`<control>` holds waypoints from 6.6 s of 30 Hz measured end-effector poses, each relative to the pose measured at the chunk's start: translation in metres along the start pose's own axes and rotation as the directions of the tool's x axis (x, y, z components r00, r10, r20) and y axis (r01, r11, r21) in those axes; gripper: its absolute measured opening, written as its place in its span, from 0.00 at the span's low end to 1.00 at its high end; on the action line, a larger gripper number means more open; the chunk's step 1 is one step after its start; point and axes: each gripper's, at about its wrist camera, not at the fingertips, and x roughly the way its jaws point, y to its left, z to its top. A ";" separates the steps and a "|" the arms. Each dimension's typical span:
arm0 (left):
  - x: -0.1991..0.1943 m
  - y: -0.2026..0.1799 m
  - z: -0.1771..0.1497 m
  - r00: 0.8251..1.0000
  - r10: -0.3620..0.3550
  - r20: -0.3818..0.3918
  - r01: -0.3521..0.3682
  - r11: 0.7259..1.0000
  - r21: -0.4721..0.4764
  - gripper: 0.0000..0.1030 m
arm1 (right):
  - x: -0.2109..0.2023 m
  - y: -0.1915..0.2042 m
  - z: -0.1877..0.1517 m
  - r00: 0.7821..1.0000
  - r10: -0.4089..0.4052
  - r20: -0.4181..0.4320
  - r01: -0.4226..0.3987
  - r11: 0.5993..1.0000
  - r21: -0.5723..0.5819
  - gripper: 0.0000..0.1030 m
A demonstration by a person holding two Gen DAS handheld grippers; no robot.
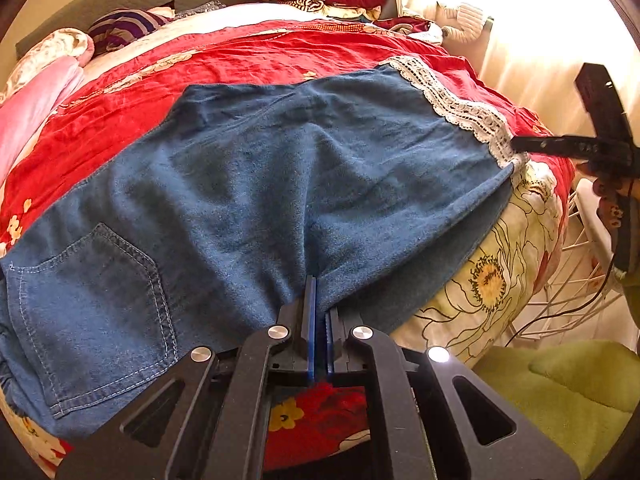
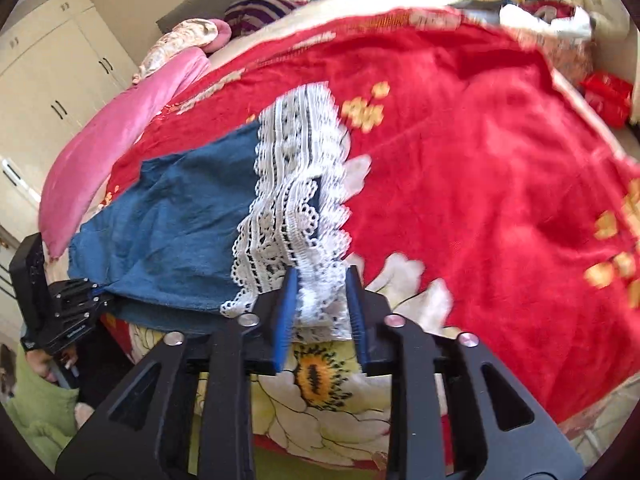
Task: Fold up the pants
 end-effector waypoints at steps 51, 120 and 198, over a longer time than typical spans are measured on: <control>-0.129 0.183 -0.021 0.884 0.463 0.068 -0.356 0.760 -0.544 0.65 | 0.018 0.055 0.004 0.996 0.080 -0.037 -0.087 0.949 -0.302 0.39; -0.031 0.101 0.082 0.946 0.241 0.219 -0.186 0.951 -0.245 0.65 | 0.026 0.022 0.088 0.988 -0.021 0.151 0.072 0.936 -0.346 0.46; 0.045 0.027 0.075 0.978 0.209 -0.024 -0.210 0.973 -0.099 0.96 | 0.078 0.110 0.001 1.000 -0.007 0.010 0.010 0.931 -0.366 0.91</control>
